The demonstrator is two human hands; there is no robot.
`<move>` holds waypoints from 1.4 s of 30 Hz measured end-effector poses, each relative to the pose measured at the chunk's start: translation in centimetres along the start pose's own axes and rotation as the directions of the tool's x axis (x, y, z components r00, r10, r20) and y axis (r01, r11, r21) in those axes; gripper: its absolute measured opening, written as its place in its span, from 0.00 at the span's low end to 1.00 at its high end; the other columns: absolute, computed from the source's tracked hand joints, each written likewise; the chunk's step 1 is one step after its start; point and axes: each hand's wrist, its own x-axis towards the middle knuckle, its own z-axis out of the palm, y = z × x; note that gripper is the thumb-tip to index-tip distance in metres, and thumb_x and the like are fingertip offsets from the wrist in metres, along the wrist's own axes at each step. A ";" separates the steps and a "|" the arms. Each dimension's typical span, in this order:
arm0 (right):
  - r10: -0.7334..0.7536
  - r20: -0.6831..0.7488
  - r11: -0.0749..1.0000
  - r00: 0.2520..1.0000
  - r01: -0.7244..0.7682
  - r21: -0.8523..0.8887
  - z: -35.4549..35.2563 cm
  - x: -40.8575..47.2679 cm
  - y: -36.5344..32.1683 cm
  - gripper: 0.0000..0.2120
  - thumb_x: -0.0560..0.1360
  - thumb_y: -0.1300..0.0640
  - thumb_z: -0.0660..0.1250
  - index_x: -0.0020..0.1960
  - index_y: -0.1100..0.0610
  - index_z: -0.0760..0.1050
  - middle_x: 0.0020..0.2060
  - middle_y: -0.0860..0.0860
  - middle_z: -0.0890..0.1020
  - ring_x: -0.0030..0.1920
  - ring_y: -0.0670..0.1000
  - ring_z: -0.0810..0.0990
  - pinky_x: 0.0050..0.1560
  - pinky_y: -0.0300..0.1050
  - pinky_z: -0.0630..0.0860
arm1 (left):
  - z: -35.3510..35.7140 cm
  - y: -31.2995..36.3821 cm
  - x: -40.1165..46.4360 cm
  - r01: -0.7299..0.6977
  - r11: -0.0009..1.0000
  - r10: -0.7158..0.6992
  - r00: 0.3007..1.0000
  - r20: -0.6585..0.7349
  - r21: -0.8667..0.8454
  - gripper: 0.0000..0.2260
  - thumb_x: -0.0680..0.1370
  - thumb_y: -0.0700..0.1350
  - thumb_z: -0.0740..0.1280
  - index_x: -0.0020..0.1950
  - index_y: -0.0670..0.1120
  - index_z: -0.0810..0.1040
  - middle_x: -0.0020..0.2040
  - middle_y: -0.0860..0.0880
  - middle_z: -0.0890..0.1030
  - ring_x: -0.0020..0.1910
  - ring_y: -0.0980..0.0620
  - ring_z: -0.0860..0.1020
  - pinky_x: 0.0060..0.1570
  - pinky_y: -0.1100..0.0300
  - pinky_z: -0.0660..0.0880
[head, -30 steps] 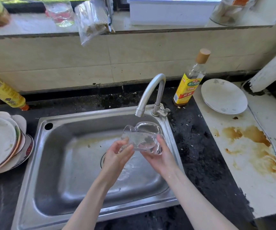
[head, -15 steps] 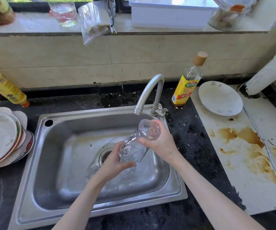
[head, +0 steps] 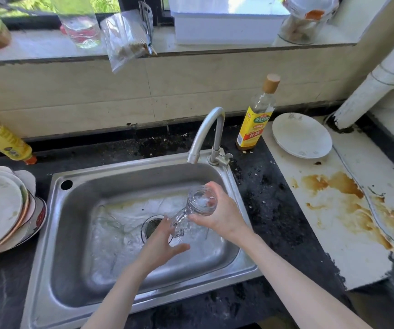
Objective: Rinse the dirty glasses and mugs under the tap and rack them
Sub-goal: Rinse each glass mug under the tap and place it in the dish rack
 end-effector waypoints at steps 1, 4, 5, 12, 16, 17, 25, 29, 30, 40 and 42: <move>0.024 -0.007 0.999 1.000 -0.024 0.022 -0.1 -0.5 0.4 0.46 0.57 0.36 0.73 0.69 0.53 0.62 0.61 0.48 0.74 0.57 0.47 0.74 0.58 0.42 0.72 | -0.3 -0.1 -0.1 -0.026 0.989 0.021 0.999 0.029 0.148 0.37 0.72 0.55 0.71 0.75 0.52 0.55 0.74 0.49 0.61 0.72 0.48 0.62 0.68 0.56 0.62; 0.058 -0.061 0.995 0.996 -0.053 0.086 -1.1 -2.8 1.7 0.41 0.58 0.39 0.75 0.65 0.52 0.65 0.59 0.47 0.76 0.58 0.45 0.75 0.58 0.37 0.72 | -0.5 -0.2 -1.0 -0.132 0.865 0.108 0.991 0.077 0.485 0.35 0.76 0.54 0.66 0.76 0.54 0.50 0.77 0.51 0.48 0.76 0.49 0.46 0.73 0.50 0.51; 0.064 -0.082 0.994 0.995 -0.057 0.088 -1.5 -3.7 2.1 0.36 0.60 0.43 0.77 0.62 0.50 0.66 0.57 0.46 0.76 0.57 0.44 0.75 0.56 0.36 0.72 | -0.4 0.0 -1.2 -0.151 0.840 0.128 0.989 0.079 0.521 0.33 0.77 0.52 0.65 0.76 0.55 0.49 0.77 0.51 0.47 0.76 0.49 0.45 0.73 0.50 0.50; 0.023 -0.317 1.000 0.948 -0.023 0.006 -5.8 -12.4 4.3 0.30 0.63 0.43 0.76 0.59 0.44 0.66 0.54 0.41 0.75 0.55 0.41 0.75 0.56 0.44 0.75 | 1.5 7.0 -2.7 -0.369 0.733 0.408 0.911 0.064 0.571 0.25 0.80 0.56 0.56 0.75 0.53 0.56 0.77 0.49 0.55 0.76 0.46 0.49 0.72 0.51 0.52; 0.092 -0.493 0.996 0.865 -0.085 0.037 -7.8 -21.1 5.8 0.33 0.63 0.44 0.77 0.61 0.42 0.63 0.56 0.39 0.74 0.56 0.39 0.74 0.58 0.36 0.73 | 5.7 11.1 -5.3 -0.568 0.639 0.556 0.807 0.199 0.518 0.34 0.74 0.68 0.44 0.72 0.51 0.64 0.73 0.48 0.64 0.75 0.44 0.56 0.70 0.48 0.57; 0.117 -0.538 0.993 0.835 -0.105 0.052 -8.0 -23.6 6.1 0.32 0.62 0.45 0.77 0.60 0.42 0.63 0.55 0.39 0.74 0.55 0.40 0.74 0.58 0.36 0.73 | 7.0 11.9 -6.2 -0.609 0.604 0.583 0.777 0.237 0.513 0.35 0.74 0.69 0.42 0.72 0.51 0.66 0.72 0.49 0.66 0.74 0.44 0.58 0.70 0.48 0.59; 0.310 -0.789 0.944 0.531 -0.273 0.187 -5.1 -45.5 9.4 0.37 0.60 0.43 0.77 0.64 0.45 0.65 0.54 0.41 0.77 0.54 0.40 0.76 0.53 0.33 0.72 | 18.9 17.2 -19.3 -0.891 0.275 0.756 0.432 0.491 0.360 0.33 0.75 0.68 0.37 0.71 0.56 0.65 0.71 0.58 0.60 0.73 0.57 0.53 0.71 0.56 0.48; 0.414 -0.836 0.891 0.360 -0.347 0.292 -2.7 -56.6 10.1 0.40 0.58 0.42 0.78 0.65 0.48 0.67 0.52 0.41 0.77 0.53 0.41 0.77 0.58 0.39 0.74 | 24.9 18.4 -26.3 -0.962 0.140 0.708 0.263 0.656 0.234 0.28 0.78 0.64 0.42 0.70 0.55 0.69 0.70 0.53 0.69 0.71 0.54 0.60 0.69 0.50 0.58; 0.439 -0.840 0.874 0.319 -0.367 0.318 -2.4 -59.3 10.3 0.40 0.58 0.42 0.78 0.65 0.48 0.67 0.52 0.42 0.77 0.53 0.42 0.77 0.59 0.41 0.74 | 26.6 19.1 -28.0 -0.974 0.112 0.692 0.219 0.688 0.198 0.27 0.78 0.63 0.43 0.69 0.54 0.70 0.69 0.52 0.71 0.71 0.52 0.62 0.67 0.47 0.62; 0.551 -0.824 0.729 -0.130 -0.405 0.552 -2.5 -79.4 15.3 0.28 0.59 0.46 0.78 0.54 0.46 0.69 0.47 0.40 0.80 0.49 0.37 0.77 0.46 0.29 0.70 | 43.2 26.3 -39.8 -0.992 -0.099 0.573 -0.118 0.811 -0.074 0.35 0.71 0.68 0.39 0.73 0.56 0.61 0.74 0.55 0.60 0.75 0.54 0.55 0.68 0.63 0.45; 0.561 -0.806 0.696 -0.190 -0.419 0.583 -3.6 -82.4 17.2 0.27 0.59 0.46 0.78 0.53 0.46 0.69 0.47 0.41 0.79 0.49 0.39 0.78 0.48 0.35 0.73 | 47.0 28.0 -41.4 -0.988 -0.102 0.564 -0.154 0.811 -0.117 0.38 0.68 0.70 0.36 0.74 0.57 0.57 0.75 0.58 0.55 0.75 0.57 0.50 0.67 0.67 0.42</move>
